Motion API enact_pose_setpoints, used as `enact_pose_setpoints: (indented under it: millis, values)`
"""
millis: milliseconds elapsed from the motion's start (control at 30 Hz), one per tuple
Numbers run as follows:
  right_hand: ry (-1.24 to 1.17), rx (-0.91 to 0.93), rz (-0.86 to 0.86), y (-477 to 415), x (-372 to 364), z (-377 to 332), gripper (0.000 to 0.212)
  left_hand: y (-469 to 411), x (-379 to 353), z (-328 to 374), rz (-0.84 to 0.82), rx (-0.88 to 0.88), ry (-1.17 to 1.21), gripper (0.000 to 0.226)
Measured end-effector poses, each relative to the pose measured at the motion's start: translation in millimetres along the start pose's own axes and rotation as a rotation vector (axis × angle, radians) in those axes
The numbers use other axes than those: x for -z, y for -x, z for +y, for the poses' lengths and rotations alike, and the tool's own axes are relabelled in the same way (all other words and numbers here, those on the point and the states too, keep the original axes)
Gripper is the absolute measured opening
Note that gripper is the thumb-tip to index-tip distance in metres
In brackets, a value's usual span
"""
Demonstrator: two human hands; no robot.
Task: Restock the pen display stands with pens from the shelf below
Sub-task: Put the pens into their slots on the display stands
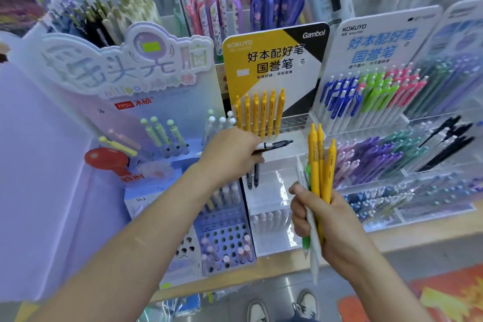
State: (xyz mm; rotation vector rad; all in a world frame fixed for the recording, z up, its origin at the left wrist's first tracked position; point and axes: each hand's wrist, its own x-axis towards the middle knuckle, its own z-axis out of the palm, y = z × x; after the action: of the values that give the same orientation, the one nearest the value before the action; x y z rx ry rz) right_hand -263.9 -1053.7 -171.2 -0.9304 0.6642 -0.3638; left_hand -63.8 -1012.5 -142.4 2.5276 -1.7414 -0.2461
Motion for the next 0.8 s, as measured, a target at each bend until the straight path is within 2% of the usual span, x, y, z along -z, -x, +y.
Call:
enact_pose_setpoints:
  millis: [67,233,467,600,733,800]
  values:
    - [-0.033,-0.018,0.007,1,0,0,0.025,3,0,-2,-0.002,0.055,0.064,0.045]
    - [-0.052,-0.033,0.009,1,2,0,0.021,9,-13,4,0.06,-0.016,-0.073,0.023]
    - [-0.121,-0.061,-0.022,1,3,3,0.016,5,-17,1,0.07,0.039,-0.053,0.028]
    - [-0.098,-0.025,0.0,-1,3,7,0.021,11,-15,0,0.088,0.062,0.039,0.031]
    - [-0.023,0.087,0.095,-12,-4,1,0.027,34,-7,12,0.343,0.088,0.264,0.039]
    - [-0.024,0.165,0.117,-18,-9,-6,0.02,49,-8,34,0.271,0.081,0.374,0.033]
